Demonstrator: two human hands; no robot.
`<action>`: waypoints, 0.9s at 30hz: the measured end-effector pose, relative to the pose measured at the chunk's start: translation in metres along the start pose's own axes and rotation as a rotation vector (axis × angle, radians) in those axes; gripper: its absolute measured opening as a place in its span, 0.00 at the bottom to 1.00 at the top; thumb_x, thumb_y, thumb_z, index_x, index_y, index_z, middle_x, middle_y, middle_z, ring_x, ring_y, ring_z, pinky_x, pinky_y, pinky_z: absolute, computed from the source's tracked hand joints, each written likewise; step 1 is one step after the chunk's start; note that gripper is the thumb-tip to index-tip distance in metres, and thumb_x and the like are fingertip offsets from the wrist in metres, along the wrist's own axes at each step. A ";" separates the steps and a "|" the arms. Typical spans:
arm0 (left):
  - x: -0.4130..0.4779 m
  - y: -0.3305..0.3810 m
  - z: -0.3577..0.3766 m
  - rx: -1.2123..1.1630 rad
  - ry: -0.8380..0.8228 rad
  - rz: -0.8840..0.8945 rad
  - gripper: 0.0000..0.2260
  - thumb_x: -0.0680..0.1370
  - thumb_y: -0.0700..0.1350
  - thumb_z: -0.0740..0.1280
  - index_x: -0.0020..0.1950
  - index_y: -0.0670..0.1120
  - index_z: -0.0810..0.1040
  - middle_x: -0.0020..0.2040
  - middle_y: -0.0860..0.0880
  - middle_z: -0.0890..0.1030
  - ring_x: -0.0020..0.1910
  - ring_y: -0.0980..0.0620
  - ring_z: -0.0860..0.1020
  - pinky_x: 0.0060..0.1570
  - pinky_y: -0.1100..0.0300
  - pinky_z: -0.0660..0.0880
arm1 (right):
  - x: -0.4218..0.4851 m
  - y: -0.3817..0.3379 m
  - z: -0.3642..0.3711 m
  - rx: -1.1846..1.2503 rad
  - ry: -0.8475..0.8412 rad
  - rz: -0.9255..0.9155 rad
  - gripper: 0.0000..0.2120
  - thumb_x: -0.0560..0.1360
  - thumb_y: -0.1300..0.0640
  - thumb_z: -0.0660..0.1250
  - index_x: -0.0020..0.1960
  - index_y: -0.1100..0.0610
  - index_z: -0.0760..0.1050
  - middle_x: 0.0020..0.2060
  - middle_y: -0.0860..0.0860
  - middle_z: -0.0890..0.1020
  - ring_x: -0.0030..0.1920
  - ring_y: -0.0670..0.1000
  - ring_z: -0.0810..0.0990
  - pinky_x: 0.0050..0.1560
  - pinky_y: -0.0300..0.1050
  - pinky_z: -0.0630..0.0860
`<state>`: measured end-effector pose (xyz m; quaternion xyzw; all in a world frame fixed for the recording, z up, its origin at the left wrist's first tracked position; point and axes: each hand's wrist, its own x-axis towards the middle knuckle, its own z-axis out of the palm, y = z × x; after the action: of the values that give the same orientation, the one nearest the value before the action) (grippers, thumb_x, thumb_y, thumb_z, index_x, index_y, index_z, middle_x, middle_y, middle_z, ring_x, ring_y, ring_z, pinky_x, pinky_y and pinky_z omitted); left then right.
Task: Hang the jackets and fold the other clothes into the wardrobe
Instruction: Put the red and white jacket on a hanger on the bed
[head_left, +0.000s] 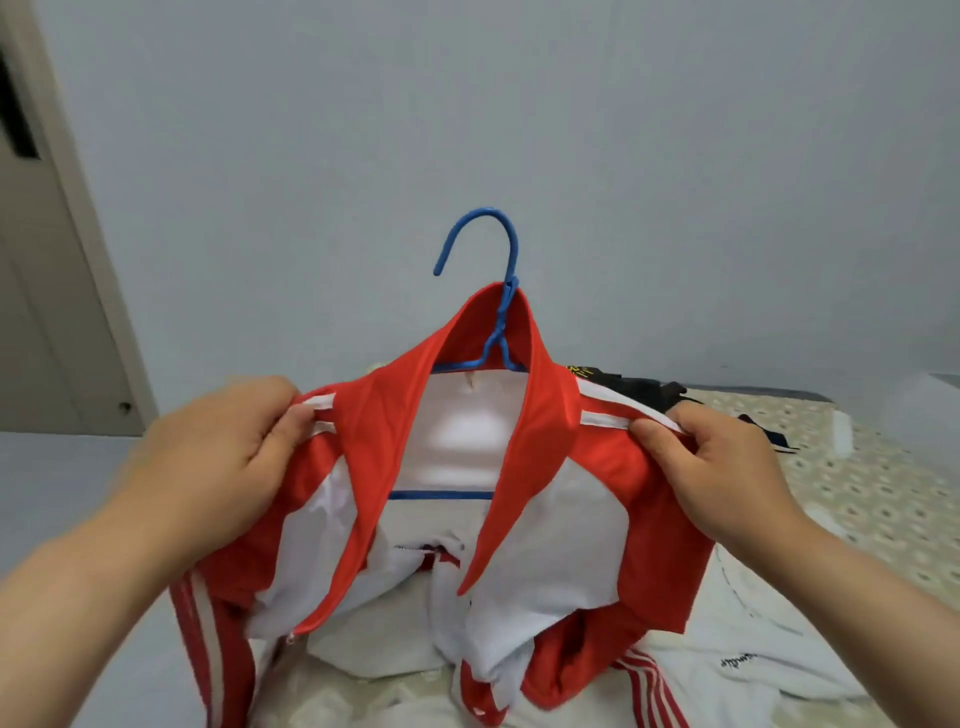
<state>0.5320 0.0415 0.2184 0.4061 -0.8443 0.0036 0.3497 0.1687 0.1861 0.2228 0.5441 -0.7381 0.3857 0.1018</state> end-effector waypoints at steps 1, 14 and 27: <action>-0.010 0.012 -0.015 0.012 0.015 -0.010 0.18 0.81 0.59 0.53 0.35 0.53 0.65 0.32 0.55 0.71 0.34 0.47 0.72 0.31 0.54 0.65 | -0.006 -0.006 -0.015 0.005 0.003 -0.024 0.21 0.73 0.36 0.62 0.32 0.51 0.69 0.27 0.46 0.75 0.32 0.45 0.74 0.33 0.47 0.69; -0.089 0.180 -0.229 0.170 0.244 0.050 0.14 0.82 0.53 0.57 0.38 0.49 0.66 0.35 0.53 0.72 0.37 0.46 0.72 0.35 0.51 0.70 | -0.071 -0.070 -0.227 0.119 0.159 -0.243 0.21 0.77 0.41 0.64 0.31 0.53 0.70 0.25 0.46 0.74 0.31 0.47 0.75 0.32 0.47 0.68; -0.037 0.255 -0.277 0.293 0.533 0.135 0.12 0.78 0.58 0.64 0.44 0.50 0.75 0.38 0.53 0.74 0.38 0.48 0.74 0.38 0.53 0.75 | -0.059 -0.082 -0.351 -0.070 0.346 -0.313 0.24 0.78 0.37 0.57 0.35 0.54 0.71 0.31 0.49 0.77 0.38 0.59 0.76 0.37 0.50 0.69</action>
<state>0.5349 0.3182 0.4768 0.3801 -0.7383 0.2550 0.4954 0.1692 0.4586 0.4664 0.5739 -0.6291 0.4271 0.3040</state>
